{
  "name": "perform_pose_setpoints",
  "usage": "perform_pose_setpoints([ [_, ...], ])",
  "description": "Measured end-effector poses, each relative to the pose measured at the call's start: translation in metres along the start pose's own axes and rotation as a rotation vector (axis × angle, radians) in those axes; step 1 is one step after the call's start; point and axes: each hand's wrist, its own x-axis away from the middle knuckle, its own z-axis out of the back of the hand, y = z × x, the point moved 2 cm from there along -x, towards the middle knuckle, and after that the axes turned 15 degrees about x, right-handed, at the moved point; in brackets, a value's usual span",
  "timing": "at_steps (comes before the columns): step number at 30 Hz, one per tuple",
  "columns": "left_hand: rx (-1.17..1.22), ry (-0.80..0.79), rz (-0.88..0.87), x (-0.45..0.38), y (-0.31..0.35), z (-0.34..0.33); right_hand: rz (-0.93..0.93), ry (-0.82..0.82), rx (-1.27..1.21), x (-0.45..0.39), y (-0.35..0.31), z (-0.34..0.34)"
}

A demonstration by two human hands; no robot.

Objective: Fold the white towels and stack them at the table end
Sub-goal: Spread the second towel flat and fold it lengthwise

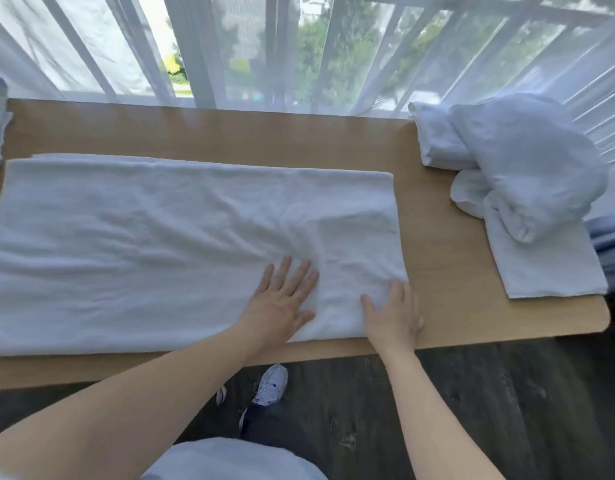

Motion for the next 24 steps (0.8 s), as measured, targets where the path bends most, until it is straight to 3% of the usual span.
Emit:
perform_pose_setpoints([
  [5,-0.051,-0.056,-0.097,-0.016,-0.016,0.014,-0.180,0.047,-0.066,-0.025,-0.016,0.014],
  [8,-0.041,-0.021,-0.117,-0.041,-0.022,0.026,-0.298,-0.037,-0.239,-0.041,-0.019,0.021],
  [10,-0.030,-0.022,-0.130,-0.061,-0.020,0.032,-0.256,-0.083,-0.316,-0.044,-0.026,0.025],
  [13,-0.014,0.003,-0.178,-0.092,-0.013,0.037,-0.049,0.086,-0.100,-0.042,-0.031,0.041],
  [16,0.015,0.071,-0.226,-0.110,-0.012,0.044,-0.160,0.222,0.020,-0.042,-0.004,0.050],
  [19,-0.024,0.094,-0.257,-0.116,-0.015,0.048,-0.370,0.066,-0.102,-0.046,0.015,0.040],
  [22,0.005,0.102,-0.254,-0.129,-0.023,0.056,-0.382,-0.043,-0.357,-0.064,0.005,0.036],
  [24,0.000,0.143,-0.190,-0.145,-0.034,0.068,-0.332,-0.084,-0.366,-0.076,0.001,0.038],
])
